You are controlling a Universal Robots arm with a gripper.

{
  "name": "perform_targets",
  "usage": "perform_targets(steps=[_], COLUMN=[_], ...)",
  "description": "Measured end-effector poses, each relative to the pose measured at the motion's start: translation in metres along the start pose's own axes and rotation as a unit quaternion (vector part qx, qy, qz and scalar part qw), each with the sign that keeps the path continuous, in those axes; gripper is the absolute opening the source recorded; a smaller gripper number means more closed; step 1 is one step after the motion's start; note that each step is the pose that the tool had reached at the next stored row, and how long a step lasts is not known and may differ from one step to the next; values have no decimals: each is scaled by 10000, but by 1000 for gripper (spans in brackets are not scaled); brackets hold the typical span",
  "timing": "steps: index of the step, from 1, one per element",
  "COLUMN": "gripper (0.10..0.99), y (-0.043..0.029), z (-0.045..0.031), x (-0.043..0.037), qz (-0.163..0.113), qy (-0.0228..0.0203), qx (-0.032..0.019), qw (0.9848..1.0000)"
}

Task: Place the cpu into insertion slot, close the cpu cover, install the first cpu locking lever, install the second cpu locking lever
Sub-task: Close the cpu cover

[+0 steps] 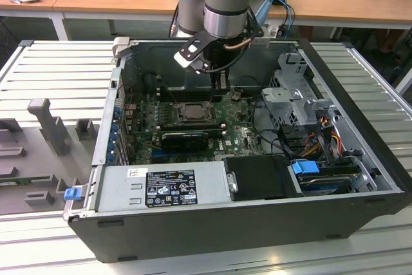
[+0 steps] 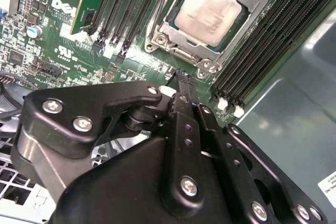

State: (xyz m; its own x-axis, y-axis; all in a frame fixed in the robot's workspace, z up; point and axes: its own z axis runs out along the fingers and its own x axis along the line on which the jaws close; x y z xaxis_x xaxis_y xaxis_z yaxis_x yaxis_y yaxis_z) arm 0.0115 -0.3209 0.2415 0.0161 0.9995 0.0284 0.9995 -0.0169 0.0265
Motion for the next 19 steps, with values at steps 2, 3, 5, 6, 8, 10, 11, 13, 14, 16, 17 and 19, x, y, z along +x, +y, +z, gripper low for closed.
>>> perform_targets(steps=[2, 3, 5, 6, 8, 10, 11, 13, 14, 16, 17, 19], gripper=[106, 106, 106, 106, 106, 106, 106, 106, 106, 106, 106, 106], y=[-24, -34, -53, -66, -136, -251, -289, -343, -394, -426, -449, -467], z=[26, 44, 84, 104, 124, 126, 128, 129, 130, 129, 128, 128], x=[-2, -2, -4, -5, -11, -12, -13, -13, -14, -15, -15, -16], qz=[0, 0, 0, 0, -3, -3, -1, -2, -3, -5, -5, -4], qy=[-1, -1, -1, 0, -1, 0, 2, 2, 2, 1, 1, 2], qx=[1, 1, 1, 0, 1, 1, 1, 0, 0, 1, 1, 1], qw=[10000, 10000, 10000, 10000, 10000, 10000, 10000, 10000, 10000, 10000, 10000, 10000])
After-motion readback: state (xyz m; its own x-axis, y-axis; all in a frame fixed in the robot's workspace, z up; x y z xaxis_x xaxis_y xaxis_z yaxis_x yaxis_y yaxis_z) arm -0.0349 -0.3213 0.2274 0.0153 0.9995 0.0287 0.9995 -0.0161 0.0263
